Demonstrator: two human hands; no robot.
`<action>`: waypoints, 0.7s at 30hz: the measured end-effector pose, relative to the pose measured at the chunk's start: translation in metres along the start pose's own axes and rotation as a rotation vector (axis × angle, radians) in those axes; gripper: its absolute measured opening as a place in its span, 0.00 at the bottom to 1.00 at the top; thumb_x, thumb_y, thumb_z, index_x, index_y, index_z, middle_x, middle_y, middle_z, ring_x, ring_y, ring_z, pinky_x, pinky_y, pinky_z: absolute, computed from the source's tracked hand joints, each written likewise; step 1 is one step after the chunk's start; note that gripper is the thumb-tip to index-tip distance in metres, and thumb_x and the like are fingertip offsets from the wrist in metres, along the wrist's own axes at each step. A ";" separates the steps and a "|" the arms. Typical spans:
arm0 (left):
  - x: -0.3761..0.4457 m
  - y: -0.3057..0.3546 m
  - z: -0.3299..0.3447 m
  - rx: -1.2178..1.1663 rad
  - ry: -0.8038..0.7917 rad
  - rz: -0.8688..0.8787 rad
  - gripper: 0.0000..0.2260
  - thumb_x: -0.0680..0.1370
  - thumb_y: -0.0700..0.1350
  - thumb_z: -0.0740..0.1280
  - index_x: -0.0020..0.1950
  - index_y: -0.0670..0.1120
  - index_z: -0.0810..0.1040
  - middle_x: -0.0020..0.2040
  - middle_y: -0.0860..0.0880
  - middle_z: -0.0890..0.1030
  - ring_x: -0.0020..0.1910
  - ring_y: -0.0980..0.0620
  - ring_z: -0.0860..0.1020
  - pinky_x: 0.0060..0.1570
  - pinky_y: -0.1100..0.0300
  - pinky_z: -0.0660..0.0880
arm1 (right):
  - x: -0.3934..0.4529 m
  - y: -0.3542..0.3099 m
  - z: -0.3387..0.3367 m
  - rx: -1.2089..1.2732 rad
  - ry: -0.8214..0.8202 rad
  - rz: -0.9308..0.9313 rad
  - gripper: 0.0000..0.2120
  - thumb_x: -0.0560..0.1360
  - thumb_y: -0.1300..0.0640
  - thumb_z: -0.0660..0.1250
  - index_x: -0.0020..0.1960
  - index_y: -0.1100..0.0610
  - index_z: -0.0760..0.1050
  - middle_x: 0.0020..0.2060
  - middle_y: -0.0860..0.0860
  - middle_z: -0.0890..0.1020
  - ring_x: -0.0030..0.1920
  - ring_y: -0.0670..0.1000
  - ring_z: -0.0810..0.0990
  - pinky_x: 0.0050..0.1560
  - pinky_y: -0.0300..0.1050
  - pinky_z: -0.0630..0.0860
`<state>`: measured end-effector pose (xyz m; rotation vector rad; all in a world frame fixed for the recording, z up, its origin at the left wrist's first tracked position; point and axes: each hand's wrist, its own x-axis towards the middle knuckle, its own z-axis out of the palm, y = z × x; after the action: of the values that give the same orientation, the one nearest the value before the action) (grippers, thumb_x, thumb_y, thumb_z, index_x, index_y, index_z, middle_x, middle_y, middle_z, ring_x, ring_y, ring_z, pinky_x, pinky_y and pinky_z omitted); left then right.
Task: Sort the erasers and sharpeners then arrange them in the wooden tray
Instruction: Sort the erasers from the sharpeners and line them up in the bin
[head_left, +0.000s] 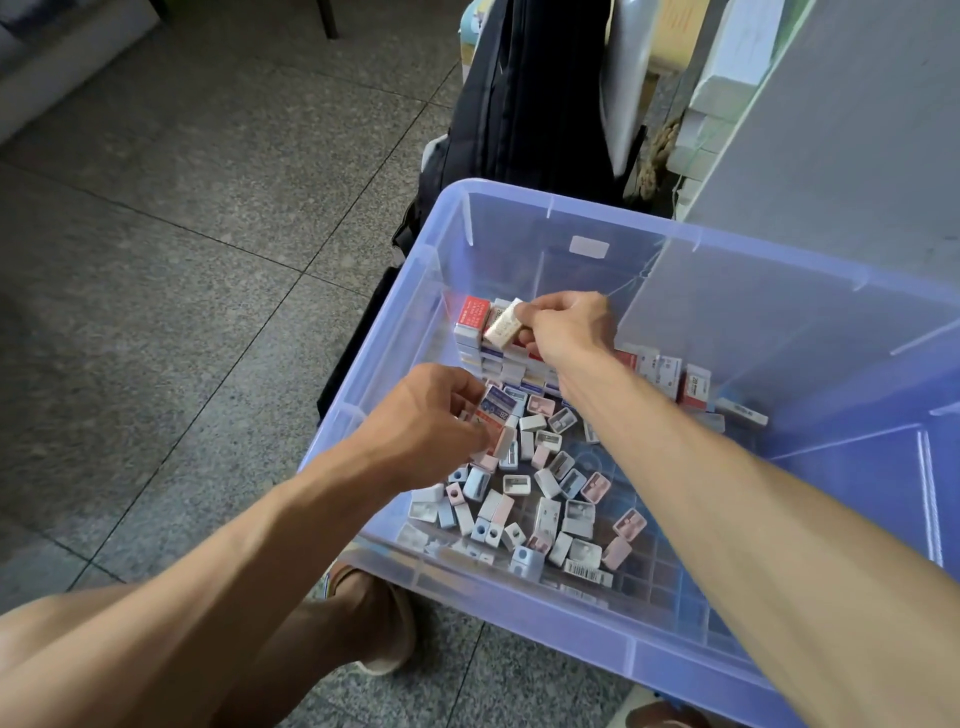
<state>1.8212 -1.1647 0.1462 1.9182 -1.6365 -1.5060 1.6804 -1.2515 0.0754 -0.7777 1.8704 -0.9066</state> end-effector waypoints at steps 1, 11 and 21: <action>0.001 0.000 0.000 -0.002 0.003 0.004 0.05 0.75 0.40 0.73 0.49 0.44 0.81 0.46 0.43 0.84 0.46 0.43 0.84 0.47 0.44 0.81 | 0.002 0.001 0.003 -0.013 0.009 -0.015 0.07 0.73 0.56 0.76 0.39 0.51 0.79 0.42 0.52 0.86 0.43 0.51 0.86 0.48 0.49 0.84; 0.000 0.001 0.000 -0.098 0.012 -0.013 0.05 0.75 0.36 0.72 0.49 0.41 0.80 0.45 0.42 0.84 0.48 0.40 0.83 0.50 0.41 0.80 | -0.011 0.007 -0.012 -0.533 -0.192 -0.514 0.09 0.73 0.59 0.75 0.53 0.56 0.82 0.46 0.51 0.85 0.44 0.49 0.81 0.41 0.36 0.73; 0.004 0.000 0.000 -0.205 0.027 -0.024 0.07 0.78 0.34 0.67 0.49 0.45 0.78 0.42 0.46 0.84 0.49 0.43 0.83 0.55 0.43 0.79 | -0.041 0.005 -0.055 -0.329 -0.450 -0.269 0.08 0.81 0.61 0.64 0.45 0.57 0.80 0.40 0.52 0.83 0.38 0.50 0.83 0.40 0.45 0.80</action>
<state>1.8210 -1.1680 0.1441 1.8448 -1.3924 -1.5814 1.6472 -1.2008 0.1078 -1.3401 1.5485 -0.5234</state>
